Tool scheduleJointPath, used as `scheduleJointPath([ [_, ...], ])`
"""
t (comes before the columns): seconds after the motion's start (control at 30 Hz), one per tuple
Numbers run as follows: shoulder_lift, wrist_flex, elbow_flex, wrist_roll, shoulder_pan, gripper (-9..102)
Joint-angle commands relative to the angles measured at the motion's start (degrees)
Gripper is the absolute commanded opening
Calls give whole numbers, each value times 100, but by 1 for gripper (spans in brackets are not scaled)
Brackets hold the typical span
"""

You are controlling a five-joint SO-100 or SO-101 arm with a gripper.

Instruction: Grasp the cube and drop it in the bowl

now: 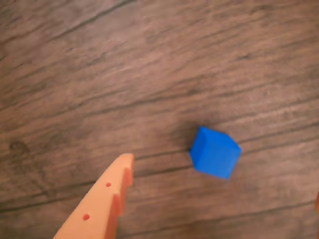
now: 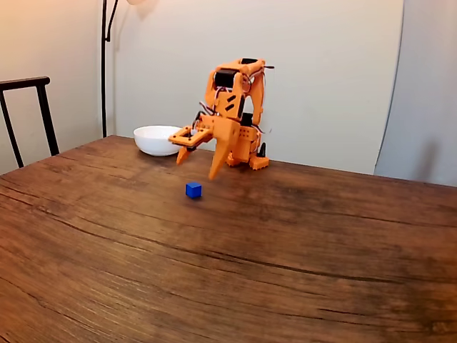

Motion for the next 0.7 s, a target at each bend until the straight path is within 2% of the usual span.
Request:
scheduleJointPath([
  [0.0, -44, -237, -158, -88, 62, 55],
  [0.13, -237, -229, -158, -255, 88, 58],
  [0.67, -1090, -246, -158, -483, 158, 58],
])
